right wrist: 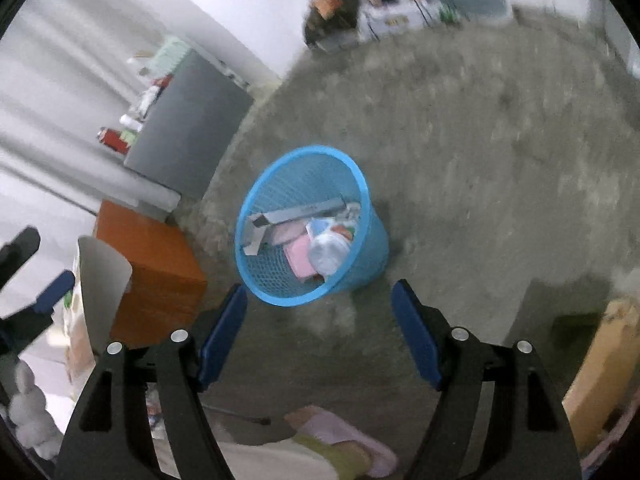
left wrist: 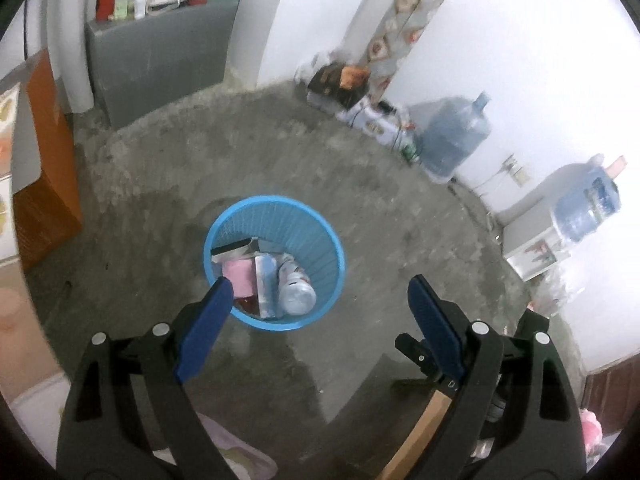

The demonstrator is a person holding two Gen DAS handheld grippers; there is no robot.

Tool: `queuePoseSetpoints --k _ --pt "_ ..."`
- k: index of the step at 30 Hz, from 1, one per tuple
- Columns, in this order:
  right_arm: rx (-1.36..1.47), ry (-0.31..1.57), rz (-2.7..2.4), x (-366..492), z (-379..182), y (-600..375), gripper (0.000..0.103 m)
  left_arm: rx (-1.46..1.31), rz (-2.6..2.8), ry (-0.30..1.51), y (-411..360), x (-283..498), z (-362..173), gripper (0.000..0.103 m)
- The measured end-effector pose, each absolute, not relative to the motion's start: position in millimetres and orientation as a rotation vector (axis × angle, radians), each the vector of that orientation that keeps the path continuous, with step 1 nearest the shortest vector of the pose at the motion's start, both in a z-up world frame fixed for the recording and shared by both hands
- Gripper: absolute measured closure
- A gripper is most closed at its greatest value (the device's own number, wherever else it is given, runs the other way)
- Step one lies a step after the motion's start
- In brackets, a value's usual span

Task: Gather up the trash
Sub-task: 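Move both open grippers back over the table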

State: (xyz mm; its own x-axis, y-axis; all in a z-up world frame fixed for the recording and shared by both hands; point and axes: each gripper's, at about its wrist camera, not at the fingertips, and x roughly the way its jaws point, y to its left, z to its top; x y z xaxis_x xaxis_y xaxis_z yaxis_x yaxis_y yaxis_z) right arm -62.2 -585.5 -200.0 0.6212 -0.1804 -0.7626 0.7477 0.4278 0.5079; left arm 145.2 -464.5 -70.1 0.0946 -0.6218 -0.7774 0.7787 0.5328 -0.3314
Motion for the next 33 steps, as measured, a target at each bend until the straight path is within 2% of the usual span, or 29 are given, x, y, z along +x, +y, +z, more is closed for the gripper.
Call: queuePoseSetpoints --k 1,9,18,25,33 --pt "0.921 0.672 -0.648 -63.2 -188.4 -579.8 0.03 0.186 -1.061 1.029 -456.6 139.2 -63.8 0.018" --pt "0.576 0.516 -0.658 -61.8 -90.7 -528.7 0.007 0.225 -1.072 0.893 -392.1 109.5 -11.6 0.013" --pt "0.444 0.414 -0.594 -62.8 -29.2 -480.7 0.007 0.063 -1.05 0.766 -313.3 93.4 34.0 0.009" --pt "0.368 0.457 -0.565 -56.0 -7.7 -451.7 0.007 -0.041 -0.957 0.761 -247.0 96.1 41.7 0.009" --pt "0.467 0.457 -0.394 -50.4 2.4 -437.7 0.007 -0.173 -0.705 0.564 -87.2 95.0 81.9 0.009"
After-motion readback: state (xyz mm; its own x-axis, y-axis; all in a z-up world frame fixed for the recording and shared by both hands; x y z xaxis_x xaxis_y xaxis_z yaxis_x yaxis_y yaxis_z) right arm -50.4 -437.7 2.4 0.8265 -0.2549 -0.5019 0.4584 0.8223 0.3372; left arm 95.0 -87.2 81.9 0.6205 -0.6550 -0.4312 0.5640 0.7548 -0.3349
